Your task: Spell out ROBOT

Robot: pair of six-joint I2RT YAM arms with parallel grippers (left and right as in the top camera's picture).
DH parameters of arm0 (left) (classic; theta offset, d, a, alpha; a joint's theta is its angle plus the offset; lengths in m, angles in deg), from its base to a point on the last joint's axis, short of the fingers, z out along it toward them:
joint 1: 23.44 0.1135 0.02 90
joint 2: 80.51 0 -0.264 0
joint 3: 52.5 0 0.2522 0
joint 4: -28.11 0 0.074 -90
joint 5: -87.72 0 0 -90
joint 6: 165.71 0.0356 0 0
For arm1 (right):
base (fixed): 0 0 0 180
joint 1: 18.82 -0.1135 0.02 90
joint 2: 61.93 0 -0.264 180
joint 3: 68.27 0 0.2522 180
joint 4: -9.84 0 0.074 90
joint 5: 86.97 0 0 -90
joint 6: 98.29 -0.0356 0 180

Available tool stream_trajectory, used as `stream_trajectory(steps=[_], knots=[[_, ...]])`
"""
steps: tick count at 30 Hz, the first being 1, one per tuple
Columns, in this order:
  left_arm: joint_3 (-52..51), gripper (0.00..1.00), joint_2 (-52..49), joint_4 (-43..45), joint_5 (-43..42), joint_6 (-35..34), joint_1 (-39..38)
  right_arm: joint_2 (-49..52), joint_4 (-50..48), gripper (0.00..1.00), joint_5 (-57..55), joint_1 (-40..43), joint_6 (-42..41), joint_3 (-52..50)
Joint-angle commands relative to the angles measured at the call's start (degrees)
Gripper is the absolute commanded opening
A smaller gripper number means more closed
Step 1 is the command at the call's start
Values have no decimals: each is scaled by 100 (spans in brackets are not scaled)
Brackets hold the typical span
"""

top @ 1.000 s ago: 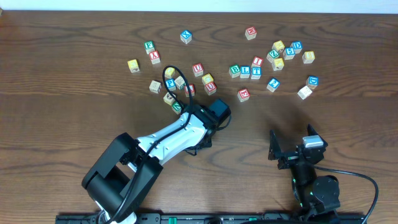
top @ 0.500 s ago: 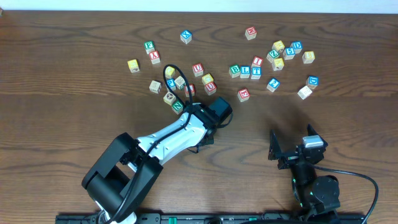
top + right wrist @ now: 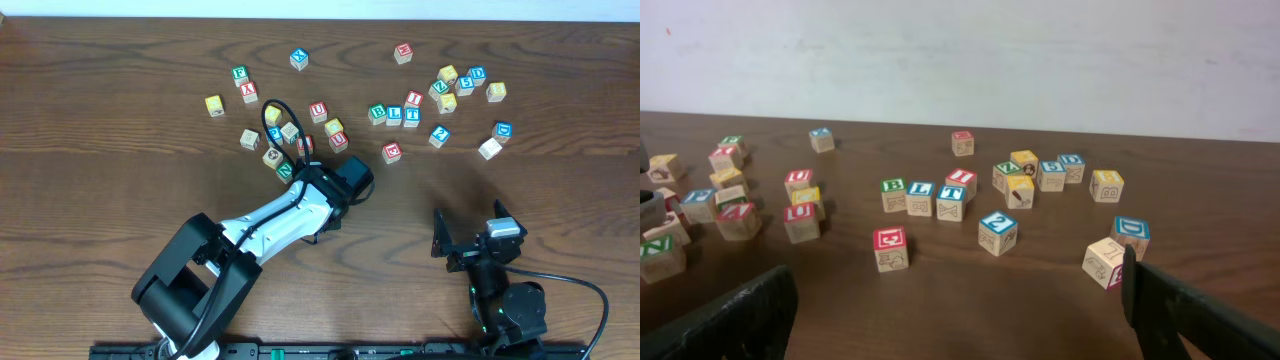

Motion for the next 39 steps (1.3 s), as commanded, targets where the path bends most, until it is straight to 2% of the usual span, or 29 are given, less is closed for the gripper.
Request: stream_trajectory(steps=[1,10,15,26,34,39], knots=[[-61,8,-42,2,177,55,-7,4,24,99,33,57,44,-4],[-61,8,-39,-114,-415,79,-9,4,24,99,33,57,44,-4],[-61,8,-37,-107,-1058,350,-9,4,24,99,33,57,44,-4],[-59,7,280,-162,-1687,750,-9,4,24,99,33,57,44,-4],[-59,8,584,-1080,-1742,745,-9,4,24,99,33,57,44,-4],[-61,7,581,-1309,-1729,745,-9,4,24,99,33,57,44,-4]])
